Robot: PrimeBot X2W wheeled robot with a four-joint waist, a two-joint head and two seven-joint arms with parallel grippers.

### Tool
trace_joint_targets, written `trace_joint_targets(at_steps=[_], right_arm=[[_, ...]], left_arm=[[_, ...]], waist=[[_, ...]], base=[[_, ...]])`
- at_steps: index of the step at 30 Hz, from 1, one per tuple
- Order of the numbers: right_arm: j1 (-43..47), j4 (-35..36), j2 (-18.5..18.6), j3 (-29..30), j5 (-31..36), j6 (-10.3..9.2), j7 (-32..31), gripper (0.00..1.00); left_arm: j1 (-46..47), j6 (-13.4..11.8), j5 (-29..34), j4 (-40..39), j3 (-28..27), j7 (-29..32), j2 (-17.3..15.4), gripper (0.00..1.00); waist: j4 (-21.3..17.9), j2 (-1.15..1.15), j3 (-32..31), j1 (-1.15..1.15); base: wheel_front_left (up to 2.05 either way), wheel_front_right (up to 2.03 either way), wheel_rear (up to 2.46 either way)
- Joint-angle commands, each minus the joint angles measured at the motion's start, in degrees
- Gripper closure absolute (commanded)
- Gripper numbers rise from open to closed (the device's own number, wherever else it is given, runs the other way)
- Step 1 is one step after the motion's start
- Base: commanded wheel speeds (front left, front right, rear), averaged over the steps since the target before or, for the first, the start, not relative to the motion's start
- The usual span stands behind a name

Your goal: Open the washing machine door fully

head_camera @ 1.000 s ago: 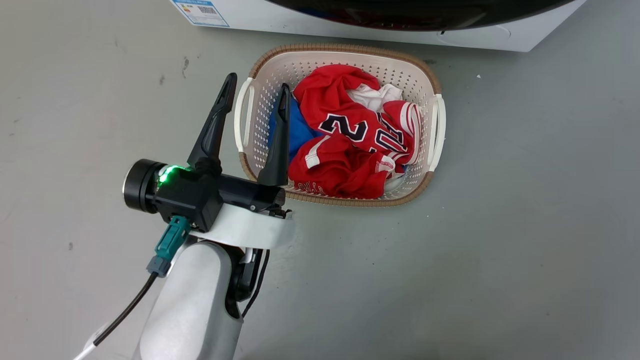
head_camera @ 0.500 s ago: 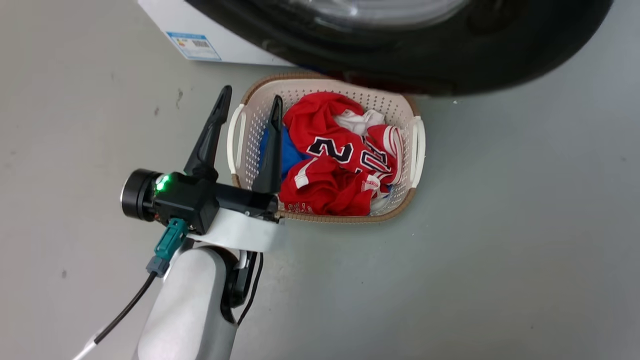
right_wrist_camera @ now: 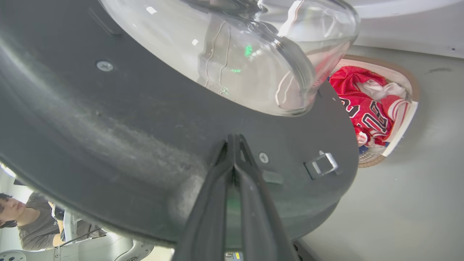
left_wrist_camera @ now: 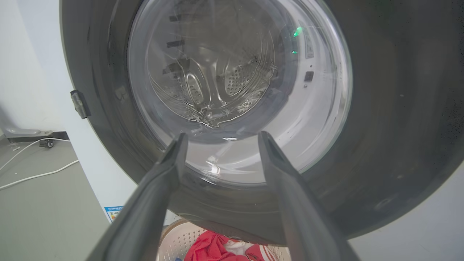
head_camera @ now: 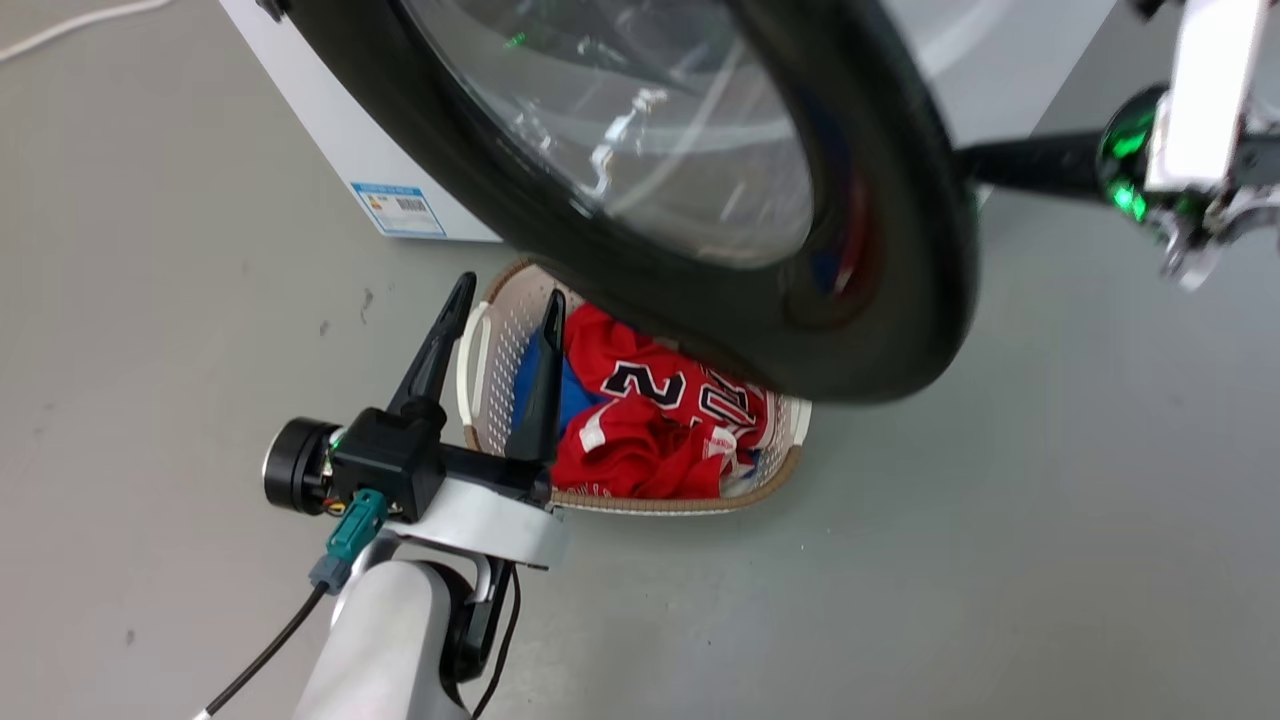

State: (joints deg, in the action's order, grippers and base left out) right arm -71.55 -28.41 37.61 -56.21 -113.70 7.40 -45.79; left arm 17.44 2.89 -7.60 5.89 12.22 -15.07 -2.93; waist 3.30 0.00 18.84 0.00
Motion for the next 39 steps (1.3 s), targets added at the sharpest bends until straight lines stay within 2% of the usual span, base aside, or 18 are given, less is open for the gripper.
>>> trace_joint_targets(at_steps=[1, 11, 18, 22, 31, 35, 39], right_arm=[[1.64, 1.4, -0.13, -0.91, -0.92, 0.16, 0.13, 1.0], [6.57, 14.83, 1.11, -10.26, -5.5, 0.16, 5.17, 1.0], [7.61, 20.24, 2.35, -14.03, -8.01, 0.16, 11.69, 1.0], [9.16, 20.56, 2.51, -13.5, -8.25, 0.16, 19.93, 1.0], [19.31, 16.22, 2.44, -8.61, -7.35, 0.15, 45.88, 1.0], [25.49, 16.03, 3.27, -4.99, -9.2, 0.16, 53.91, 1.0], [32.5, 17.13, 5.15, -0.92, -9.29, 0.16, 58.89, 1.0]], left_arm=[[-0.93, 0.13, -0.07, 0.14, -0.23, -0.15, 0.06, 0.0], [-4.07, 1.58, -0.04, 0.67, -0.9, -0.15, 0.06, 0.0], [-5.27, 1.94, -0.35, 1.02, -1.32, -0.15, 0.06, 0.0], [-5.77, 1.89, -0.57, 1.32, -1.68, -0.15, 0.06, 0.0], [-9.16, 1.8, -0.53, 1.57, -3.62, -0.15, 0.06, 0.0], [-9.96, 1.99, -0.96, 1.91, -4.59, -0.15, 0.05, 0.0], [-10.5, 2.12, -0.88, 2.3, -5.85, -0.15, 0.05, 0.0]], waist=[[0.16, 0.0, -1.73, 0.0], [0.85, 0.0, -5.59, 0.0], [1.35, 0.0, -6.81, 0.0], [1.14, 0.0, -7.97, 0.0], [-1.64, 0.0, -11.03, 0.0], [-2.75, 0.0, -12.26, 0.0], [-3.62, 0.0, -13.69, 0.0]], base=[[0.0, 0.0, 0.0], [0.0, 0.0, 0.0], [0.0, 0.0, 0.0], [0.0, 0.0, 0.0], [0.0, 0.0, 0.0], [0.0, 0.0, 0.0], [0.0, 0.0, 0.0]])
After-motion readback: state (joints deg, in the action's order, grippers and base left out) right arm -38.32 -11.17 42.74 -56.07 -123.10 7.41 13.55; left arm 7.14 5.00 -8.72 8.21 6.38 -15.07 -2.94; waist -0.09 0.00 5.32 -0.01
